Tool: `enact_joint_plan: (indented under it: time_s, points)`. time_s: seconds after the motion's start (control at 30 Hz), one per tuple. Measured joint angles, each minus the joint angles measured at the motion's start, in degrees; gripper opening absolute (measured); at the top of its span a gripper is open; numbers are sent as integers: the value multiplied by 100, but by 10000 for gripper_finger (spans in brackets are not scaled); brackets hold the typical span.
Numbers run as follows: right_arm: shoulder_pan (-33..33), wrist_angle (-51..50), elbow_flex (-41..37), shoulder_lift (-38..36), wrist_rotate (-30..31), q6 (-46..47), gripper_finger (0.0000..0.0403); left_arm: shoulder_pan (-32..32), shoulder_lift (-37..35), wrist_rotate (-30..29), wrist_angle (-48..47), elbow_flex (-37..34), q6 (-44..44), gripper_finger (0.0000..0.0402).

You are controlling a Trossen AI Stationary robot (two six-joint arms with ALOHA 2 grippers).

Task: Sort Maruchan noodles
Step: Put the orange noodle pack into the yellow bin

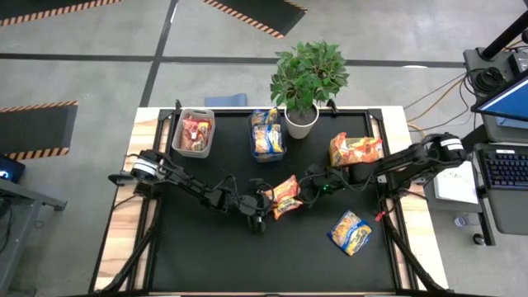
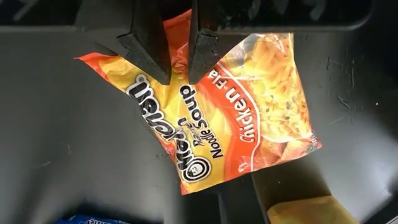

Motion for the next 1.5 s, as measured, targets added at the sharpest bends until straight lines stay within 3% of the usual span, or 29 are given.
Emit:
enact_joint_plan:
  time_s: [0.2, 0.53, 1.27, 1.5]
  points:
    - [-68, 633, 0, 548, -51, -193, 322, -4, 0, 13, 21, -107, 0, 40]
    - [-77, 2343, 53, 1386, -742, -402, 310, 4, 22, 11, 277, -433, -186, 40]
    - [-194, 2262, 442, 1684, -700, -420, 303, 0, 32, 15, 426, -388, -251, 40]
    - [-196, 2247, 446, 1739, -693, -479, 233, 0, 33, 22, 477, -388, -254, 40]
